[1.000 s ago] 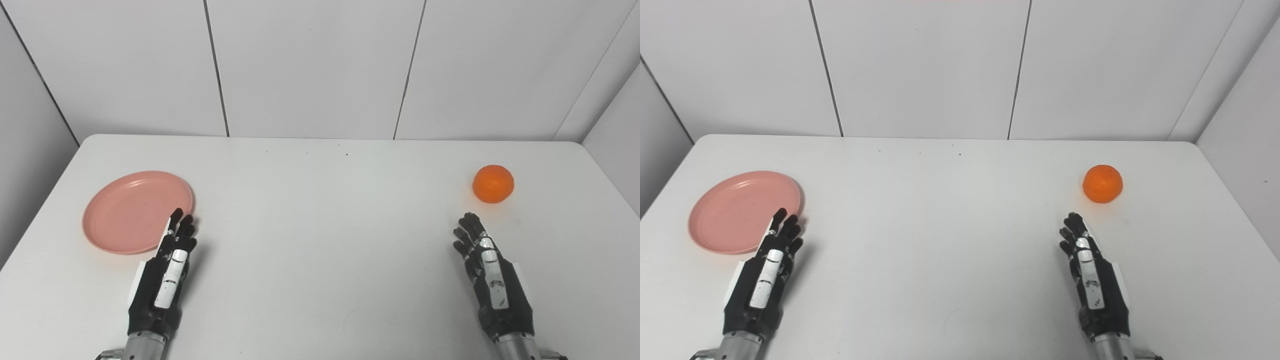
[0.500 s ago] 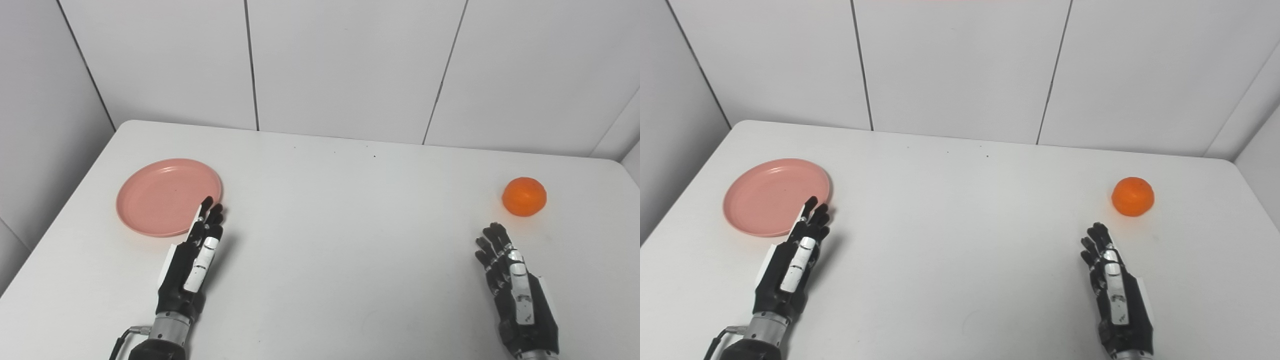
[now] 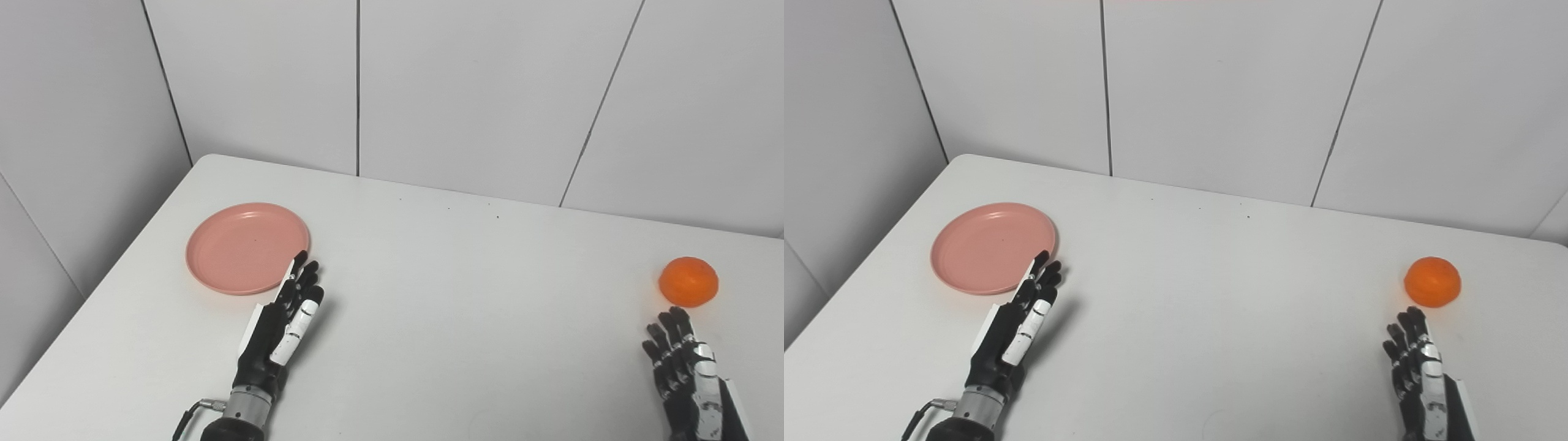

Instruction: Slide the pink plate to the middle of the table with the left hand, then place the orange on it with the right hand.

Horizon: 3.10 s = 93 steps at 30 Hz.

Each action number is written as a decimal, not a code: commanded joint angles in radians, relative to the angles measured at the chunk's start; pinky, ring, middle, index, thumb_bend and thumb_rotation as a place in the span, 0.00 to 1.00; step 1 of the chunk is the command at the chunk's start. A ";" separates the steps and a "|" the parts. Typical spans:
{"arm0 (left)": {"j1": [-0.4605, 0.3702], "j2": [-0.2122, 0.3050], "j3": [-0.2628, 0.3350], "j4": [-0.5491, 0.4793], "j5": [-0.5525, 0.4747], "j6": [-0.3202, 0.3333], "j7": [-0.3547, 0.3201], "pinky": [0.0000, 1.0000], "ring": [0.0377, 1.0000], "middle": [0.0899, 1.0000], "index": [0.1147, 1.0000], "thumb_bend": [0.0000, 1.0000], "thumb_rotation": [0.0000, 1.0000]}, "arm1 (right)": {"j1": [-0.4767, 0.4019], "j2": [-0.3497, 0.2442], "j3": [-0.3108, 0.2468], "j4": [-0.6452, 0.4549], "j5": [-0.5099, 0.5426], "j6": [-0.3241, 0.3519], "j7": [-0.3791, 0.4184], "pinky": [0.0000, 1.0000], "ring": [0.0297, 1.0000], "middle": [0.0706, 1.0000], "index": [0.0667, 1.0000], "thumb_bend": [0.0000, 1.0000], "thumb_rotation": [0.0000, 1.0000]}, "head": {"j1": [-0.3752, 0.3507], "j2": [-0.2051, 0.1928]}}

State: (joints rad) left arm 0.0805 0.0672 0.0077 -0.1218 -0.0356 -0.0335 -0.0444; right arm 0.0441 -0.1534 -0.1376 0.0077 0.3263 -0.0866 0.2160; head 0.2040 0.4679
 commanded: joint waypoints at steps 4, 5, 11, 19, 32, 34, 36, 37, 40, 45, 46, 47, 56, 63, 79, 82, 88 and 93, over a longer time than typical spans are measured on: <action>0.037 -0.027 -0.022 0.048 -0.007 -0.024 -0.010 1.00 0.98 0.97 1.00 0.65 0.78 | 0.092 0.018 0.001 0.127 0.006 -0.026 0.021 1.00 0.99 1.00 1.00 0.68 1.00 | -0.018 0.003; 0.037 -0.025 -0.021 0.049 -0.008 -0.024 -0.010 1.00 0.98 0.97 1.00 0.65 0.78 | 0.092 0.020 0.001 0.123 0.004 -0.024 0.018 1.00 0.99 1.00 1.00 0.69 1.00 | -0.023 0.004; 0.037 -0.018 -0.017 0.043 -0.026 -0.026 -0.021 1.00 0.97 0.97 1.00 0.59 0.78 | 0.093 0.023 0.002 0.113 -0.002 -0.024 0.014 1.00 0.98 0.99 0.99 0.70 1.00 | -0.049 0.012; 0.043 -0.020 -0.004 -0.018 -0.122 0.019 -0.057 1.00 1.00 0.98 1.00 0.65 0.78 | 0.086 0.026 0.003 0.122 -0.004 -0.025 0.013 1.00 0.97 0.98 0.97 0.70 0.97 | -0.056 0.014; -0.027 0.035 0.037 -0.213 -0.220 0.171 -0.067 1.00 1.00 1.00 1.00 0.86 0.80 | 0.078 0.029 0.007 0.135 0.006 -0.024 0.028 1.00 0.97 0.98 0.97 0.69 0.95 | -0.050 0.009; -0.058 0.073 0.050 -0.207 -0.227 0.186 -0.088 1.00 0.99 0.99 1.00 0.89 0.79 | 0.077 0.030 0.006 0.135 0.008 -0.020 0.026 1.00 0.97 0.98 0.97 0.69 0.95 | -0.050 0.007; -0.107 0.134 0.069 -0.190 -0.266 0.212 -0.129 1.00 1.00 1.00 1.00 0.89 0.82 | 0.077 0.031 0.006 0.136 0.006 -0.018 0.023 0.99 0.96 0.97 0.96 0.69 0.94 | -0.049 0.006; -0.132 0.159 0.081 -0.177 -0.287 0.222 -0.146 1.00 1.00 1.00 1.00 0.89 0.82 | 0.076 0.031 0.007 0.139 0.006 -0.021 0.026 0.99 0.96 0.97 0.96 0.69 0.94 | -0.049 0.006; -0.202 0.223 0.114 -0.111 -0.365 0.226 -0.207 1.00 1.00 1.00 1.00 0.90 0.77 | 0.074 0.029 0.008 0.147 0.006 -0.026 0.030 0.99 0.97 0.97 0.96 0.70 0.93 | -0.048 0.006; -0.306 0.322 0.176 0.106 -0.461 0.126 -0.357 1.00 1.00 1.00 0.97 0.90 0.78 | 0.076 0.032 0.010 0.138 0.004 -0.021 0.027 0.99 0.96 0.97 0.96 0.69 0.93 | -0.056 0.004; -0.331 0.343 0.190 0.171 -0.483 0.100 -0.406 1.00 1.00 1.00 0.99 0.91 0.79 | 0.077 0.032 0.011 0.136 0.004 -0.019 0.025 0.99 0.96 0.97 0.95 0.69 0.93 | -0.057 0.003; -0.354 0.361 0.202 0.225 -0.503 0.086 -0.443 1.00 1.00 1.00 0.99 0.92 0.78 | 0.076 0.033 0.011 0.136 0.003 -0.019 0.025 0.99 0.96 0.97 0.95 0.69 0.93 | -0.058 0.003; -0.457 0.451 0.273 0.409 -0.549 0.100 -0.542 1.00 0.97 0.98 0.96 0.93 0.77 | 0.076 0.031 0.014 0.138 0.003 -0.015 0.026 0.98 0.95 0.96 0.94 0.70 0.91 | -0.065 -0.002; -0.497 0.447 0.372 0.513 -0.545 0.068 -0.475 1.00 0.99 0.98 0.97 0.91 0.72 | 0.076 0.032 0.012 0.142 0.007 -0.019 0.028 0.97 0.94 0.96 0.93 0.70 0.89 | -0.062 0.000; -0.503 0.497 0.466 0.574 -0.544 0.081 -0.434 0.90 0.90 0.95 0.96 1.00 0.63 | 0.075 0.028 0.016 0.138 0.002 -0.011 0.029 0.98 0.95 0.96 0.94 0.69 0.92 | -0.058 -0.002; -0.499 0.511 0.462 0.593 -0.520 0.060 -0.428 0.90 0.90 0.94 0.96 0.98 0.65 | 0.075 0.026 0.017 0.139 0.003 -0.008 0.030 0.98 0.96 0.96 0.94 0.68 0.92 | -0.058 -0.001; -0.507 0.527 0.463 0.655 -0.490 0.031 -0.416 0.90 0.91 0.92 0.94 1.00 0.63 | 0.074 0.020 0.021 0.147 -0.003 -0.017 0.036 0.98 0.96 0.96 0.94 0.70 0.92 | -0.059 -0.001; -0.552 0.550 0.444 0.867 -0.484 -0.072 -0.496 0.89 0.88 0.90 0.93 0.96 0.61 | 0.076 0.020 0.022 0.142 -0.004 -0.010 0.035 0.98 0.96 0.96 0.94 0.71 0.91 | -0.064 0.003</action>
State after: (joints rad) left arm -0.4100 0.5639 0.4543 0.7302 -0.5217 -0.0262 -0.4931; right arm 0.0391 -0.1556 -0.1300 0.0178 0.3173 -0.0900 0.2295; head 0.1396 0.4694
